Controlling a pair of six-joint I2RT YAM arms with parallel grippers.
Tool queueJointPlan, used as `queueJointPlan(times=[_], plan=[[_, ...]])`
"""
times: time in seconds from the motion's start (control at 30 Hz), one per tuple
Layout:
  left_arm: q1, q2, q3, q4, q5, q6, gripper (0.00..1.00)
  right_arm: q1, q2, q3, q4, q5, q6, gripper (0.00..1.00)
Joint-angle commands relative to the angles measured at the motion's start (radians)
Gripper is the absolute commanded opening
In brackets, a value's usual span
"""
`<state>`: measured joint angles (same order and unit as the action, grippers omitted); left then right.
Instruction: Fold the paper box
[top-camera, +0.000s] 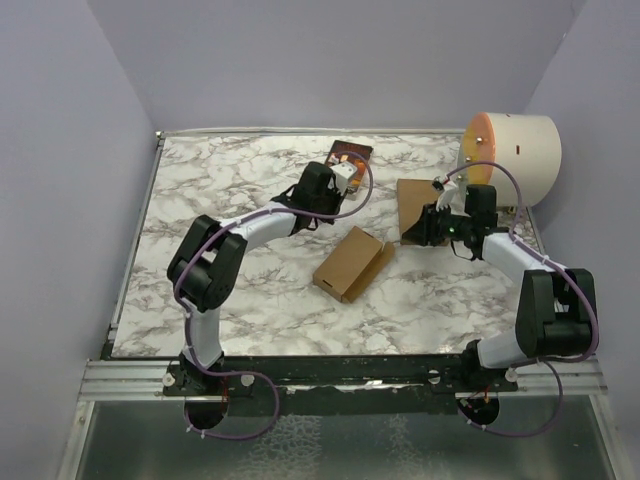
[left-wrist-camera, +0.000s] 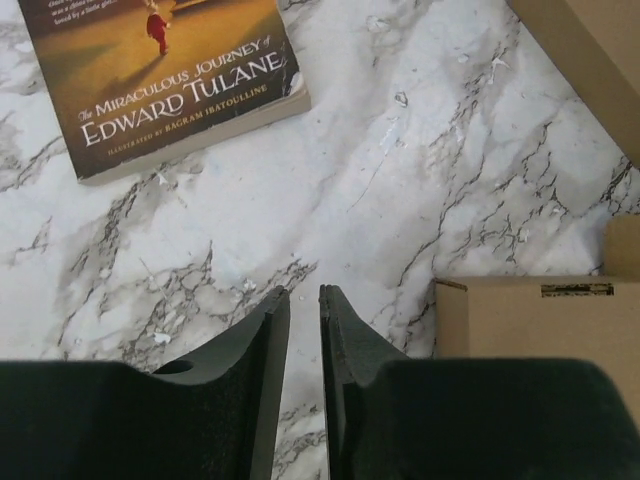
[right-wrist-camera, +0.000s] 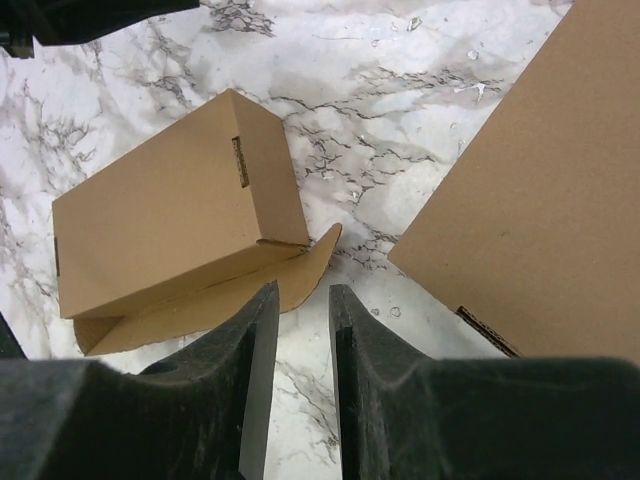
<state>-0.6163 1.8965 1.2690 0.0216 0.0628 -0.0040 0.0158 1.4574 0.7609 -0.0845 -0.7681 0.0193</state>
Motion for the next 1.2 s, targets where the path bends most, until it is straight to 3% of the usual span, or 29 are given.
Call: queueJointPlan(times=[0.0, 0.2, 0.5, 0.73, 0.93, 1.03, 1.17], plan=[[-0.005, 0.076, 0.08, -0.086, 0.199, 0.046, 0.2, 0.001, -0.008, 0.01, 0.003, 0.022, -0.04, 0.26], [-0.061, 0.13, 0.138, -0.151, 0.324, 0.161, 0.18, 0.001, -0.016, 0.055, -0.082, -0.037, -0.161, 0.24], [-0.132, 0.081, 0.09, -0.144, 0.492, 0.377, 0.19, -0.041, -0.139, 0.084, -0.276, -0.322, -0.554, 0.31], [-0.197, 0.069, 0.054, -0.257, 0.642, 0.59, 0.21, -0.078, -0.141, 0.12, -0.527, -0.508, -0.887, 0.33], [-0.236, 0.008, -0.04, -0.312, 0.727, 0.777, 0.23, -0.078, -0.153, 0.108, -0.549, -0.511, -0.947, 0.33], [-0.246, -0.046, -0.094, -0.286, 0.718, 0.831, 0.24, -0.077, -0.158, 0.106, -0.559, -0.512, -0.968, 0.33], [-0.248, -0.132, -0.14, -0.053, 0.498, 0.665, 0.24, -0.077, -0.16, 0.109, -0.586, -0.514, -1.001, 0.33]])
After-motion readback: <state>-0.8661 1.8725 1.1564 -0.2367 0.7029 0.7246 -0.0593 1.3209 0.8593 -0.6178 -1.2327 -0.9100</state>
